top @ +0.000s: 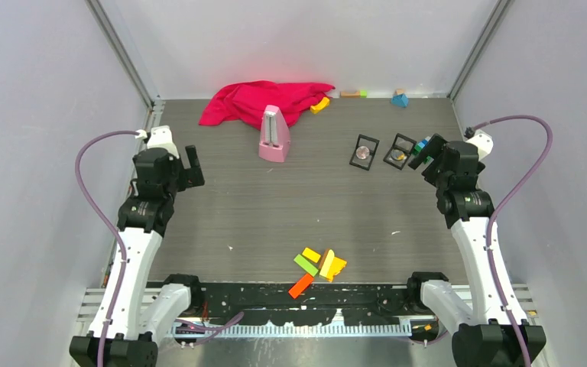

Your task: Pin the brooch onto the clothing

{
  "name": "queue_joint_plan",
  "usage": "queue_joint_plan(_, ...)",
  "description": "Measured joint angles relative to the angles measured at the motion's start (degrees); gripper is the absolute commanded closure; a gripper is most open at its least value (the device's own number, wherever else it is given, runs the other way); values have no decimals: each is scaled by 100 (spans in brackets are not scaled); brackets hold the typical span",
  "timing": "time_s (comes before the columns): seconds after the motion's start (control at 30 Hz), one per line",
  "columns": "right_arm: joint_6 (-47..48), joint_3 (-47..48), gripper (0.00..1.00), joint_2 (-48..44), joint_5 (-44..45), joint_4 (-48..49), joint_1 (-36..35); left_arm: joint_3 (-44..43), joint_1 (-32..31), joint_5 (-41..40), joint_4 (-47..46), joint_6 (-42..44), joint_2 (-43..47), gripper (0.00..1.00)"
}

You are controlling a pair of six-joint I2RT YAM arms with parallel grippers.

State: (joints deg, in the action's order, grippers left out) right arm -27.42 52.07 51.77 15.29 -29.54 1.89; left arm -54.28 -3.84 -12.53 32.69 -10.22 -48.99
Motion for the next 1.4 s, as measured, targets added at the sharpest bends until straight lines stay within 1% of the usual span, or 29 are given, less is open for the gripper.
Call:
queue_joint_plan(0.2, 0, 0, 0, -2, 9, -61, 0, -9, 2, 15, 24, -46, -286, 2)
queue_joint_plan(0.33, 0, 0, 0, -4, 7, -103, 0, -306, 9, 42, 184, -175, -962, 2)
queue_joint_plan(0.47, 0, 0, 0, -9, -13, -129, 0, -960, 13, 258, 227, -339, -2017, 2)
queue_joint_plan(0.6, -11, 0, 0, -15, -98, -149, 0, -1834, 20, 498, 216, -695, -3193, 2)
queue_joint_plan(0.73, -37, 0, 0, -15, -264, -168, 0, -2647, 81, 804, -44, -1093, -4363, 1)
queue_joint_plan(0.8, -48, 0, 0, -15, -391, -184, 0, -3064, 138, 898, -98, -1244, -4975, 6)
queue_joint_plan(1.0, -103, 0, 0, -15, -702, -186, 0, -4297, 282, 970, -179, -1532, -6616, 16)
queue_joint_plan(1.1, -105, -7, 0, -15, -734, -190, 0, -4706, 321, 955, -181, -1628, -7160, 18)
queue_joint_plan(1.23, -105, -50, 0, -15, -774, -208, 0, -5141, 321, 876, -208, -1668, -7635, 21)
queue_joint_plan(1.37, -103, -55, 0, 7, -940, -225, 0, -5584, 319, 798, -247, -1644, -8056, 22)
queue_joint_plan(1.4, -103, -55, 2, 33, -1005, -227, 0, -5748, 319, 765, -240, -1631, -8205, 22)
